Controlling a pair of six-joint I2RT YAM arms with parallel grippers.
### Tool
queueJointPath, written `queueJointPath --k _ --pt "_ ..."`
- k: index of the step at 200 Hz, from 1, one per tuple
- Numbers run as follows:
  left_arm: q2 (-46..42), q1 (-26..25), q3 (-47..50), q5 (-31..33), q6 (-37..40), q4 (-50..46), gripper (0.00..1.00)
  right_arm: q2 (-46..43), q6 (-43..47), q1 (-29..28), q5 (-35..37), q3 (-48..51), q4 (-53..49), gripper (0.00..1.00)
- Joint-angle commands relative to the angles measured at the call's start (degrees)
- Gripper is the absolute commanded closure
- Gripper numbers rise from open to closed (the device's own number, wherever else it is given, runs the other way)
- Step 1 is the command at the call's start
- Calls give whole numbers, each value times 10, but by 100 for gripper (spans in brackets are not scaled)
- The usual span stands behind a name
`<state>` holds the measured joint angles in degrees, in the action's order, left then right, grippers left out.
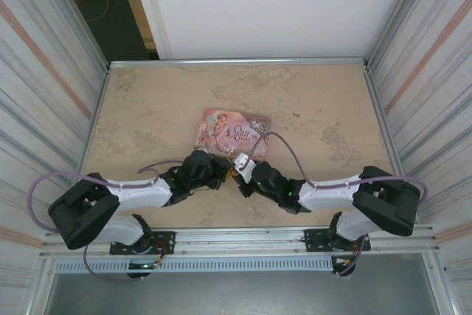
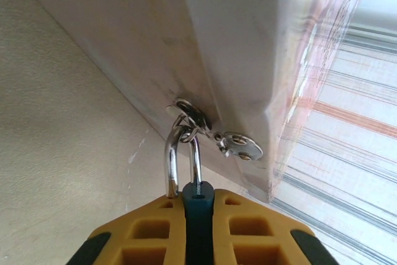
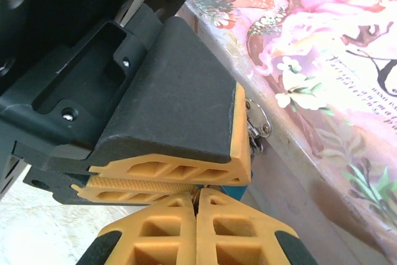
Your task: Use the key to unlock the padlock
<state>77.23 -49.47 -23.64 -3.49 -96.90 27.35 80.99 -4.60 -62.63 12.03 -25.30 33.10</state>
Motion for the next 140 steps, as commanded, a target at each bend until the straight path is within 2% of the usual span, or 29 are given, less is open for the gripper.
queueJointPath --k 1,29,60,96,115,140 --pt "8 -6 -3 -31 10 -7 100 -5 -74 18 35 9 26 100" --pt "9 -6 -6 -31 16 -14 100 2 -66 18 47 25 36 100" --pt "3 -5 -5 -19 27 -20 80 9 -64 22 41 33 39 100" --pt "-37 4 -12 -6 61 -90 68 0 -80 34 17 44 37 100" --pt "-69 14 -13 3 82 -130 59 -11 -89 46 2 47 22 100" --pt "-125 29 -25 23 122 -215 52 -33 -118 71 -38 52 -3 100"
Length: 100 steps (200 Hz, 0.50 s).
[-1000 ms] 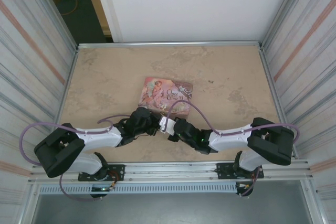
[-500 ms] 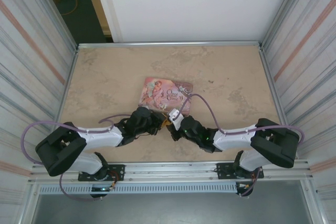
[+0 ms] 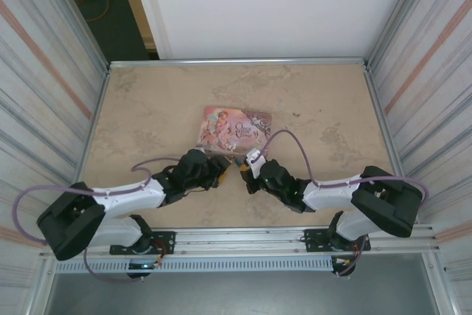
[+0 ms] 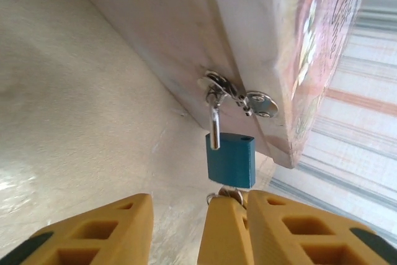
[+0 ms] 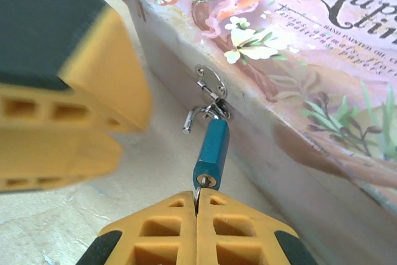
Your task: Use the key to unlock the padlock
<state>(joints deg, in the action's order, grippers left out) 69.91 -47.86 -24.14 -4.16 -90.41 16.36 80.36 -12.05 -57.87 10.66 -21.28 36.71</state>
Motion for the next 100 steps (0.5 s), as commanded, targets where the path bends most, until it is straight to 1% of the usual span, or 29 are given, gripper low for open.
queueJointPath --k 1,30,52,71,100 --pt "-54 13 -21 31 59 -109 52 -28 -45 25 -26 13 -39 100" --pt "-125 16 -52 87 120 -224 50 -64 -97 65 -87 24 -66 100" --pt "-169 16 -75 126 163 -286 49 -93 -134 93 -131 30 -93 100" --pt "-199 17 -88 151 201 -311 48 -118 -168 117 -158 33 -120 100" --pt "-237 16 -90 171 248 -312 45 -154 -226 158 -200 43 -155 100"
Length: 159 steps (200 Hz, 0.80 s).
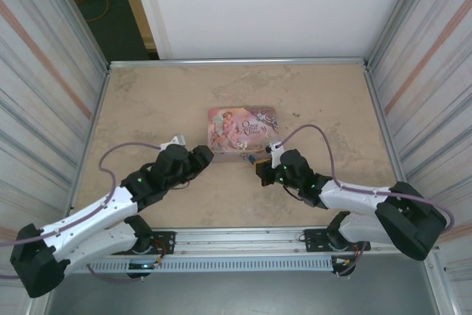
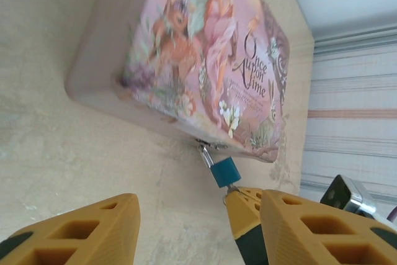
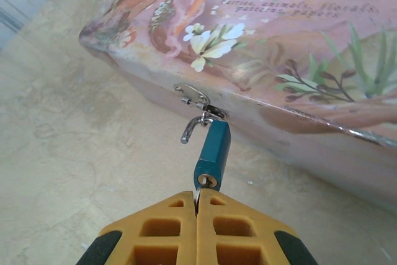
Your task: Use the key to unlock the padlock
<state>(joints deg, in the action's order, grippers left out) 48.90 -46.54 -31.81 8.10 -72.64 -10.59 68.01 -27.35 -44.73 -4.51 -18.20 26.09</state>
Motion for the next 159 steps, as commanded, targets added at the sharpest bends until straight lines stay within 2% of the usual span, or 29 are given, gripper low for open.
queueJointPath --k 1,53,96,159 --pt "-28 3 -13 49 72 -42 45 -31 -74 28 -50 13 -50 100" --pt "-52 3 -20 68 102 -56 45 -35 -150 87 -124 18 -105 100" --pt "-58 3 -17 72 97 -64 44 -5 -189 103 -123 37 -85 100" --pt "-76 2 -5 80 82 -78 44 59 -191 105 -126 41 -49 100"
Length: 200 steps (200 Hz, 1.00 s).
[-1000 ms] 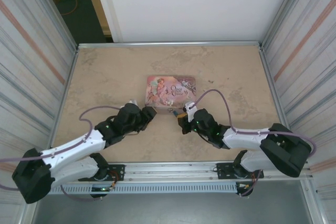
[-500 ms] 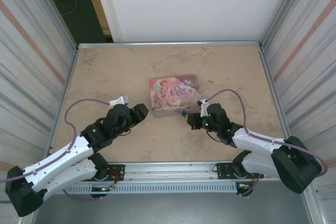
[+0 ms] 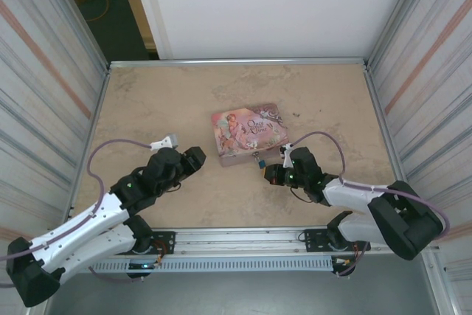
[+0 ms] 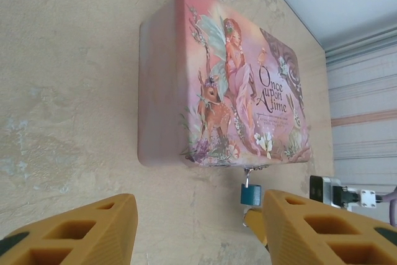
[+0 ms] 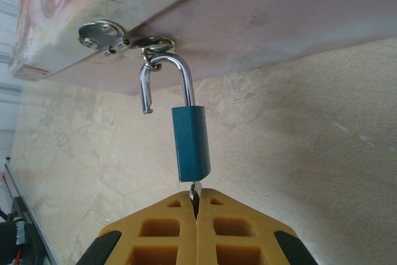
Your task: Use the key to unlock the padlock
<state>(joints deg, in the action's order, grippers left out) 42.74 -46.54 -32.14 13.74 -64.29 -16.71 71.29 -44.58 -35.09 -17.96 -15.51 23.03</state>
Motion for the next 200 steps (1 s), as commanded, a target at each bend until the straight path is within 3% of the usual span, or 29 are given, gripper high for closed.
queueJointPath --k 1,69,107,177,200 --pt "-14 3 -1 23 -2 -16 44 27 -18 8 8 15 -18 100" --pt "-23 3 5 27 -11 -25 44 72 -16 11 12 12 -10 97" --pt "-26 3 3 30 -12 -35 44 58 -10 10 11 11 -18 73" --pt "-31 4 4 35 -12 -39 44 -72 43 12 53 -13 -148 52" --pt "-33 4 5 35 -12 -39 44 -121 64 14 70 -24 -174 33"
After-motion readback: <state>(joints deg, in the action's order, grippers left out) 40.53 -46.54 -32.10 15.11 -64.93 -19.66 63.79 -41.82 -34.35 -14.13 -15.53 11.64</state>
